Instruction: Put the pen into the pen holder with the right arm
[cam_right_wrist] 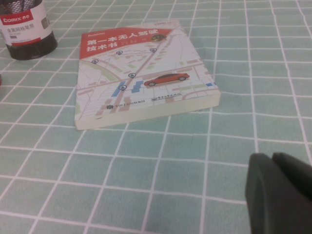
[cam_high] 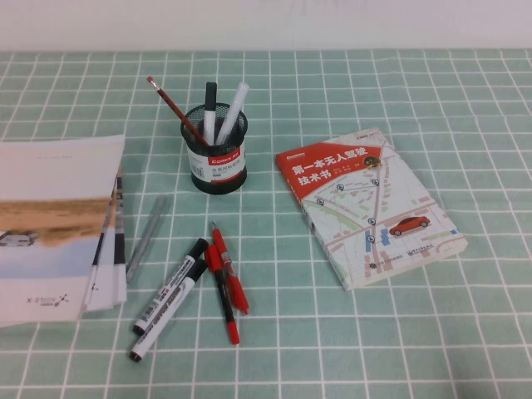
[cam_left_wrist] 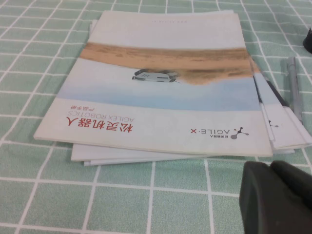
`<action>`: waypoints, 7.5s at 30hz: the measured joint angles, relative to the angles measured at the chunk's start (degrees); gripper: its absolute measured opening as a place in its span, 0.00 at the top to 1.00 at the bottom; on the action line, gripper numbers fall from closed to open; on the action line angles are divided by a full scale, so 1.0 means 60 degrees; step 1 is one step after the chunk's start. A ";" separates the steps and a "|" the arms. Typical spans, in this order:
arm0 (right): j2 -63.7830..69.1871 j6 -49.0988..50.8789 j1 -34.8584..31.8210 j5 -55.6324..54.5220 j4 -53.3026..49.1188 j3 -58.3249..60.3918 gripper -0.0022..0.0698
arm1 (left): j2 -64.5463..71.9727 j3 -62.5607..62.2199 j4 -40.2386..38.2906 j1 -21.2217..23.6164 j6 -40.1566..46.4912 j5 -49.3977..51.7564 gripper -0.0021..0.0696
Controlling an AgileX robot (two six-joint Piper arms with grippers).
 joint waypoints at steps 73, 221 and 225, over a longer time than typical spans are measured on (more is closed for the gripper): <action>0.9849 0.0235 0.0495 0.3477 0.2056 -0.6846 1.00 | 0.0000 0.0000 0.0000 0.0000 0.0000 0.0000 0.98; 1.0427 0.3224 0.6101 0.2808 -0.3559 -0.9311 0.99 | 0.0000 0.0000 0.0000 0.0000 0.0000 0.0000 0.98; 1.0059 0.3224 0.6101 0.3233 -0.3559 -0.8685 1.00 | 0.0000 0.0000 0.0000 0.0000 0.0000 0.0000 0.98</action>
